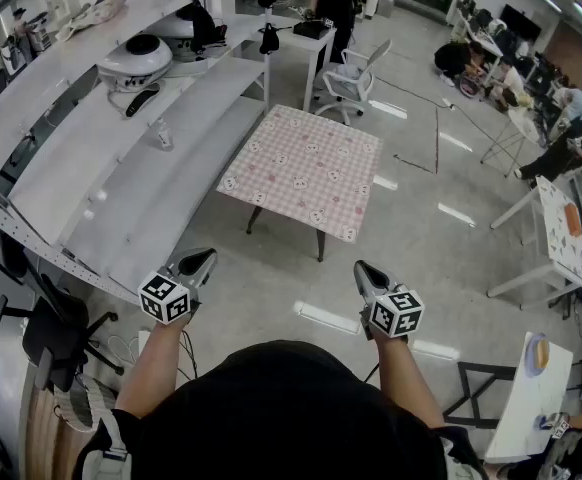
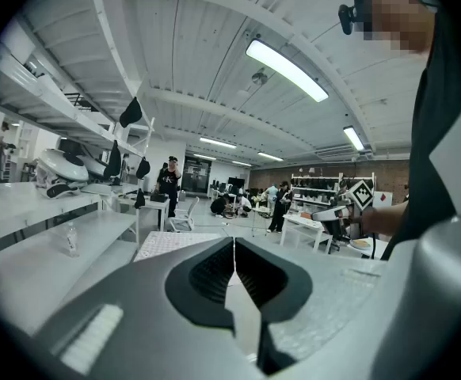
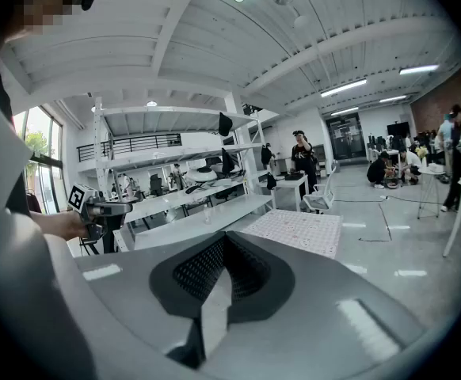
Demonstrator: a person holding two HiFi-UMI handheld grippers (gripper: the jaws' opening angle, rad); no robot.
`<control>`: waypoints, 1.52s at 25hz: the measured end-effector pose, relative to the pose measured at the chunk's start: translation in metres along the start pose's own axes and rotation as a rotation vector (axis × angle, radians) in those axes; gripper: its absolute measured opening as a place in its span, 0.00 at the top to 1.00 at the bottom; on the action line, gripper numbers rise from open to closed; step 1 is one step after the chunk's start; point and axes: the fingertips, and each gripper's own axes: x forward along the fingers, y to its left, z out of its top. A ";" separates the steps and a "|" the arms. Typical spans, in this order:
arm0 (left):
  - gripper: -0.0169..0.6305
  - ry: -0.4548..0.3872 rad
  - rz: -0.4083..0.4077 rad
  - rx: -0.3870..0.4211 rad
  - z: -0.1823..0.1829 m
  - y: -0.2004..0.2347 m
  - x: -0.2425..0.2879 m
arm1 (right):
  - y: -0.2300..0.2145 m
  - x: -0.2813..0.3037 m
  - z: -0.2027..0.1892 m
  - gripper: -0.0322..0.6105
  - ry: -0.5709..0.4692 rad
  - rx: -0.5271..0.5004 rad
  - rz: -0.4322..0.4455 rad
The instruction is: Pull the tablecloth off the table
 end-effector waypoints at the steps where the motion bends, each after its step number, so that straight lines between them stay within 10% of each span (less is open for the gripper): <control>1: 0.97 -0.001 0.004 0.001 0.001 0.000 0.003 | -0.003 0.002 0.001 0.90 -0.001 -0.003 0.005; 38: 0.97 0.114 0.116 -0.038 -0.015 -0.012 0.076 | -0.087 0.052 0.018 0.90 -0.014 0.077 0.224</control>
